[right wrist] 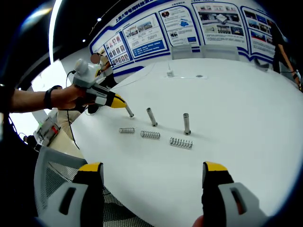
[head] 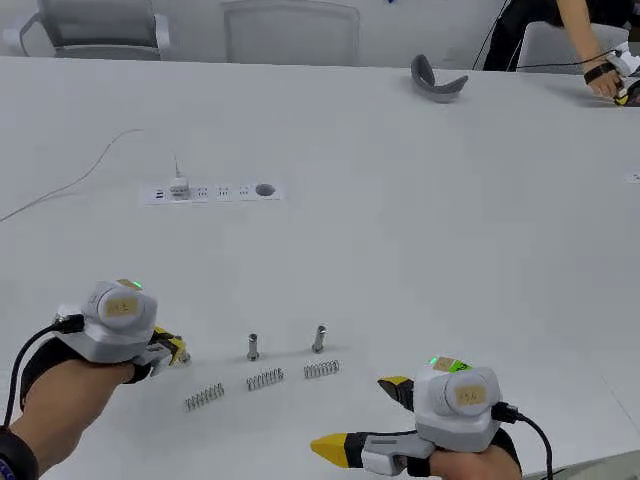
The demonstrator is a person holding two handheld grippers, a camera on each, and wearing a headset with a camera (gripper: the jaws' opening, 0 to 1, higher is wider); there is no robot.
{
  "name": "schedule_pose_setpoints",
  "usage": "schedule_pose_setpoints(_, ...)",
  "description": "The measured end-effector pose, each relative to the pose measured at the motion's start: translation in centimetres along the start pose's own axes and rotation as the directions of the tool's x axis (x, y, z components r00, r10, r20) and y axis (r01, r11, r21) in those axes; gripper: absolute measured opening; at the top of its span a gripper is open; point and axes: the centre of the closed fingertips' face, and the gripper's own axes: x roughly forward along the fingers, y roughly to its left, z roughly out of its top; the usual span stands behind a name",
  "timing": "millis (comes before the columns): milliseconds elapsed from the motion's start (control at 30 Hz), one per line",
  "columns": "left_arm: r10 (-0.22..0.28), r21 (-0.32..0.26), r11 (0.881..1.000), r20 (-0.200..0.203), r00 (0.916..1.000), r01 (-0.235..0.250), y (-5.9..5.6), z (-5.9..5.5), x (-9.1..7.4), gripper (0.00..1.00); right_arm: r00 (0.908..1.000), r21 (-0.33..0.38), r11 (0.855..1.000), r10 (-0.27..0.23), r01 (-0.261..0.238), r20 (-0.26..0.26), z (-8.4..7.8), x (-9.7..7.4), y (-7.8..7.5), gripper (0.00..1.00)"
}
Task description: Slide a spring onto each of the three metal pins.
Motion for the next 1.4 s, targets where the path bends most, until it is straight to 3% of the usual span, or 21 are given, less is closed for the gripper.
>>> schedule_pose_setpoints(333,-0.015,0.029,0.999,-0.011,0.9998,0.015,-0.8,0.0,0.4,0.07,1.0000,0.003,1.000,-0.002,0.002,-0.001,-0.1,0.0,-0.1,0.87)
schedule_pose_setpoints(700,-0.007,0.046,0.999,-0.034,0.9994,0.008,-0.3,-1.3,1.3,0.07,1.0000,0.001,1.000,0.003,-0.003,-0.004,-0.1,0.3,0.0,0.88)
schedule_pose_setpoints(1100,-0.009,0.069,0.998,-0.032,0.9994,0.011,-0.2,-1.3,1.5,0.08,0.9999,-0.002,1.000,0.008,-0.008,-0.009,-0.1,0.5,0.2,0.87)
schedule_pose_setpoints(1400,-0.018,0.055,0.998,-0.046,0.9988,0.021,-0.3,-1.5,1.4,0.08,1.0000,-0.002,1.000,0.008,-0.008,-0.005,0.0,0.5,0.3,0.87)
